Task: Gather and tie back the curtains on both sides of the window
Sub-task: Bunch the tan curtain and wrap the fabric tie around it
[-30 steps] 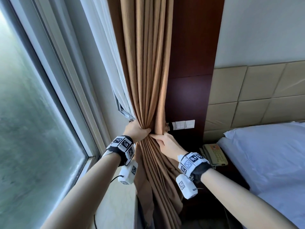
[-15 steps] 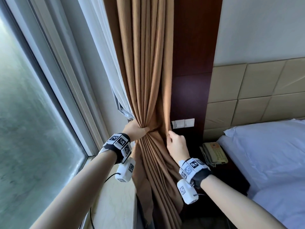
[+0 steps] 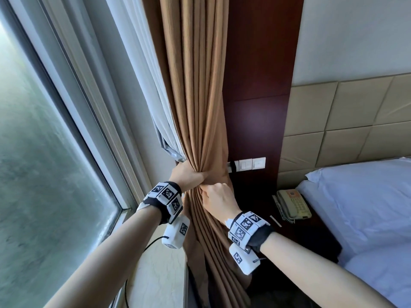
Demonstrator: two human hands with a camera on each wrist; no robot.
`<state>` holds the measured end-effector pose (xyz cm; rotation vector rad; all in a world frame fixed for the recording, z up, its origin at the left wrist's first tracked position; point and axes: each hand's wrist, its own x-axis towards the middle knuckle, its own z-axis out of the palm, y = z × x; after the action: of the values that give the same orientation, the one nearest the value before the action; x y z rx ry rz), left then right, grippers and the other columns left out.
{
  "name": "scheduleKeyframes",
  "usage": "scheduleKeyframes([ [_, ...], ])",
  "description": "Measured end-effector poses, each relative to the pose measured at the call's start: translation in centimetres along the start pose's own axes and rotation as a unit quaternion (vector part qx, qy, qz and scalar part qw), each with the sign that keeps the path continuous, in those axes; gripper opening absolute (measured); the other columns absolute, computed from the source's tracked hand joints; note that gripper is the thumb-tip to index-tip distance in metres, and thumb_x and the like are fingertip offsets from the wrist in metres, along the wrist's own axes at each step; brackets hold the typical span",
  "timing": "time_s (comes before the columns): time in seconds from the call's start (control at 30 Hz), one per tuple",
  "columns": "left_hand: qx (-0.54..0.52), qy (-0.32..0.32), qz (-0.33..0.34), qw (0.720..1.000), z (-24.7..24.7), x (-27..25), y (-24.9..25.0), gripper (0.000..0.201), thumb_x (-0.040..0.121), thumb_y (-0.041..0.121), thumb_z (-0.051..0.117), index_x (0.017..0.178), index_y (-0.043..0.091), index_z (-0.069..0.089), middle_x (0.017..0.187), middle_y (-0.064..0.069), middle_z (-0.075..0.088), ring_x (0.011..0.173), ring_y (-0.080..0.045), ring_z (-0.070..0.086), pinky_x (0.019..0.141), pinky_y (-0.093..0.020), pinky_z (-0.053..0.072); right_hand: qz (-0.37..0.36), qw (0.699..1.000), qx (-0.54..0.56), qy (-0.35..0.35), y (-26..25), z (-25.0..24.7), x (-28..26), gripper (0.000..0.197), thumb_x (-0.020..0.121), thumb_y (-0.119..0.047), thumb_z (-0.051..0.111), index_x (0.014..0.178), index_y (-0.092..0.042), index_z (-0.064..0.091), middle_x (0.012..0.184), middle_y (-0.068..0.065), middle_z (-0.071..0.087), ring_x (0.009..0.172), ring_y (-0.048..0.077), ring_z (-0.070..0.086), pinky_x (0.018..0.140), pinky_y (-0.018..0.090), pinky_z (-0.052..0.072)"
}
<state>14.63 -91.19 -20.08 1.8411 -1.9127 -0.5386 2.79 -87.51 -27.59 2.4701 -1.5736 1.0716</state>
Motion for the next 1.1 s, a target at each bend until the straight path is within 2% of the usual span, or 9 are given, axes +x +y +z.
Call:
scheduleKeyframes([
  [0.13, 0.002, -0.014, -0.028, 1.0, -0.9, 0.2, -1.2, 0.049, 0.082, 0.024, 0.059, 0.13, 0.015, 0.053, 0.125, -0.014, 0.058, 0.115, -0.034, 0.053, 0.094, -0.032, 0.044, 0.062, 0.983, 0.146, -0.092, 2.2, 0.5, 1.2, 0.033, 0.09, -0.016, 0.049, 0.114, -0.018, 0.071, 0.095, 0.007, 0.075, 0.087, 0.023, 0.069, 0.086, 0.032, 0.054],
  [0.2, 0.002, -0.023, -0.036, 0.999, -1.4, 0.1, -1.7, 0.053, 0.083, 0.023, 0.058, 0.135, 0.015, 0.049, 0.129, -0.014, 0.055, 0.12, -0.034, 0.05, 0.099, -0.032, 0.042, 0.121, 0.948, 0.261, -0.135, 4.4, 0.3, 2.2, 0.03, 0.089, -0.014, 0.053, 0.109, -0.02, 0.074, 0.097, -0.002, 0.076, 0.092, 0.009, 0.07, 0.095, 0.027, 0.051],
  [0.3, -0.008, -0.038, -0.031, 0.999, -1.8, 0.0, -1.8, 0.057, 0.084, 0.019, 0.058, 0.139, 0.013, 0.045, 0.134, -0.015, 0.052, 0.123, -0.033, 0.048, 0.103, -0.034, 0.042, 0.237, 0.9, 0.357, -0.083, 8.9, 0.3, 4.6, 0.019, 0.088, -0.007, 0.058, 0.095, -0.016, 0.073, 0.081, 0.002, 0.076, 0.079, 0.012, 0.073, 0.09, 0.036, 0.056],
  [0.43, -0.017, -0.05, -0.031, 0.998, -1.9, 0.0, -1.8, 0.064, 0.082, 0.021, 0.059, 0.142, 0.013, 0.041, 0.137, -0.013, 0.048, 0.127, -0.033, 0.046, 0.106, -0.035, 0.04, 0.359, 0.86, 0.361, -0.046, 14.2, 1.0, 8.4, 0.06, 0.08, -0.019, 0.075, 0.135, -0.011, 0.051, 0.098, 0.007, 0.071, 0.086, 0.022, 0.072, 0.083, 0.034, 0.056],
  [0.6, -0.028, -0.055, -0.037, 0.997, -1.9, 0.1, -2.9, 0.077, 0.073, 0.029, 0.058, 0.145, 0.014, 0.036, 0.141, -0.01, 0.047, 0.13, -0.029, 0.044, 0.11, -0.039, 0.038, 0.362, 0.836, 0.392, -0.13, 16.7, 1.1, 11.5, 0.107, 0.077, -0.041, 0.079, 0.155, -0.031, 0.007, 0.157, 0.009, 0.026, 0.139, 0.028, 0.036, 0.112, 0.046, 0.036],
  [0.77, -0.02, -0.053, -0.058, 0.997, -2.4, 0.2, -3.2, 0.067, 0.085, 0.018, 0.06, 0.146, 0.012, 0.034, 0.142, -0.01, 0.044, 0.131, -0.027, 0.042, 0.106, -0.028, 0.035, 0.349, 0.829, 0.41, -0.149, 17.3, 2.4, 15.4, 0.142, 0.057, -0.059, 0.085, 0.151, -0.034, -0.018, 0.163, 0.008, -0.002, 0.148, 0.028, 0.014, 0.118, 0.048, 0.021],
  [0.83, -0.015, -0.056, -0.066, 0.996, -2.6, 0.3, -3.2, 0.066, 0.087, 0.018, 0.06, 0.146, 0.012, 0.033, 0.142, -0.01, 0.044, 0.131, -0.026, 0.043, 0.102, -0.025, 0.034, 0.353, 0.843, 0.38, -0.146, 17.7, 2.8, 17.2, 0.135, 0.065, -0.057, 0.082, 0.15, -0.034, -0.02, 0.162, 0.012, -0.012, 0.149, 0.031, 0.005, 0.119, 0.052, 0.014],
  [0.97, -0.013, -0.065, -0.079, 0.995, -3.2, 0.6, -3.4, 0.07, 0.087, 0.02, 0.061, 0.149, 0.015, 0.028, 0.146, -0.008, 0.041, 0.136, -0.026, 0.039, 0.109, -0.029, 0.033, 0.331, 0.816, 0.452, -0.143, 18.5, 3.0, 21.1, 0.151, 0.051, -0.058, 0.088, 0.147, -0.031, -0.026, 0.161, 0.004, 0.016, 0.146, 0.022, 0.021, 0.119, 0.045, 0.016],
  [1.1, -0.012, -0.062, -0.089, 0.994, -3.1, 1.0, -3.1, 0.061, 0.091, 0.017, 0.058, 0.146, 0.01, 0.032, 0.144, -0.011, 0.043, 0.133, -0.027, 0.041, 0.101, -0.024, 0.034, 0.32, 0.806, 0.476, -0.144, 18.6, 3.7, 23.5, 0.133, 0.059, -0.032, 0.082, 0.153, -0.021, -0.01, 0.148, 0.009, 0.042, 0.136, 0.025, 0.042, 0.115, 0.039, 0.03],
])
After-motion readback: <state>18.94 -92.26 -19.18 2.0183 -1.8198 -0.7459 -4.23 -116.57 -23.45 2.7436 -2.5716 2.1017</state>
